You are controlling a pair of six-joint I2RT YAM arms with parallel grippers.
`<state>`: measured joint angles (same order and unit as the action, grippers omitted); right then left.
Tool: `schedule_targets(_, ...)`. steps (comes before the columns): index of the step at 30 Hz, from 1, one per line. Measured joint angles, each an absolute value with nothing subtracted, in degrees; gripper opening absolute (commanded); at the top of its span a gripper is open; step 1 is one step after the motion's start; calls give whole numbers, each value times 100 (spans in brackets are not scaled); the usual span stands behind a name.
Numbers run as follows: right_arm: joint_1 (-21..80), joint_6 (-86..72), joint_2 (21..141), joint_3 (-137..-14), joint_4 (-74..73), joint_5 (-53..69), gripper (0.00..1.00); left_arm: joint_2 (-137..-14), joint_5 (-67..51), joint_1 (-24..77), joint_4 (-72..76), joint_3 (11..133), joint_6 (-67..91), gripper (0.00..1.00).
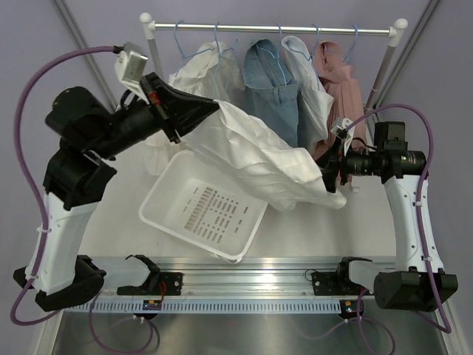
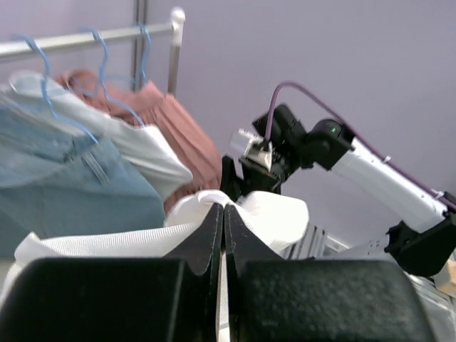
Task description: Remove the skirt from the hanger
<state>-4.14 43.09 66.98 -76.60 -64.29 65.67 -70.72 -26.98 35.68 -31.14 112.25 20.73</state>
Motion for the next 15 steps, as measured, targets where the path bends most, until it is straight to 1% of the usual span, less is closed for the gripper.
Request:
schedule_targets(8,-414,4237,6713,-7660,-6407,6573,77,-6692,-2049,3559,-3242,12324,1708,0)
schedule_targets(15,-412,4180,6713,-7660,-6392,6661,77,-6418,-1232,3555,-4152,12438,1160,0)
